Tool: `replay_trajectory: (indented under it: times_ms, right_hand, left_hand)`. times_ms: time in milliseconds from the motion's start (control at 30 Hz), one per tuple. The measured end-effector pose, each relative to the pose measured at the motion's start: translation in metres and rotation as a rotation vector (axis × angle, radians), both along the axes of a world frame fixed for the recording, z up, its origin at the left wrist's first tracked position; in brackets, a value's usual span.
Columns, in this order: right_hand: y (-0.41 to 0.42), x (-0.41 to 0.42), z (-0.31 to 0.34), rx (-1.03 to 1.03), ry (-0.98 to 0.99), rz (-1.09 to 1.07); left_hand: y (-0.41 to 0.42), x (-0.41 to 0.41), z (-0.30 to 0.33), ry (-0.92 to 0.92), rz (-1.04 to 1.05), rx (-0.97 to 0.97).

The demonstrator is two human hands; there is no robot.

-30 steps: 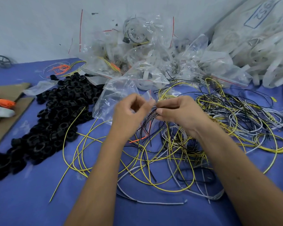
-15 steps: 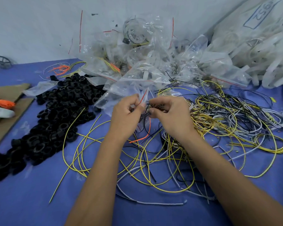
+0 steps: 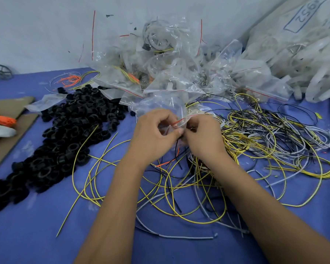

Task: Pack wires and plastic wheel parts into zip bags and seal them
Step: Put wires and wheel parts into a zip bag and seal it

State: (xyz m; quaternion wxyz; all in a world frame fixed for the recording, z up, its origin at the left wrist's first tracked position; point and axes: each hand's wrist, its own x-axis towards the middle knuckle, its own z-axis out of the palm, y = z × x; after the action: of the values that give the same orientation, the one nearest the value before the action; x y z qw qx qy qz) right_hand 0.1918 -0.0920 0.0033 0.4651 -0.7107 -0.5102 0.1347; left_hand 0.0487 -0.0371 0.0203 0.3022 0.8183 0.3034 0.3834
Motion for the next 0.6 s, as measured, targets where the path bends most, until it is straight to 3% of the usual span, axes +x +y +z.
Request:
replay_trajectory:
  times_ms: [133, 367, 500, 600]
  right_hand:
    - [0.004, -0.006, 0.001, 0.078, 0.656, 0.064]
    - [0.001, -0.017, 0.011, 0.211, 1.263, 0.258]
    - [0.004, -0.017, 0.009, 0.369, 1.443, 0.277]
    - [0.005, -0.021, 0.004, 0.326, 1.345, 0.375]
  left_hand:
    - [0.013, -0.007, -0.012, 0.134, 0.217, 0.081]
    - [0.018, -0.012, -0.02, 0.05, 0.498, 0.076]
    - [0.014, -0.009, -0.018, -0.001, 0.415, 0.03]
    - [0.008, -0.002, -0.012, -0.044, 0.275, 0.065]
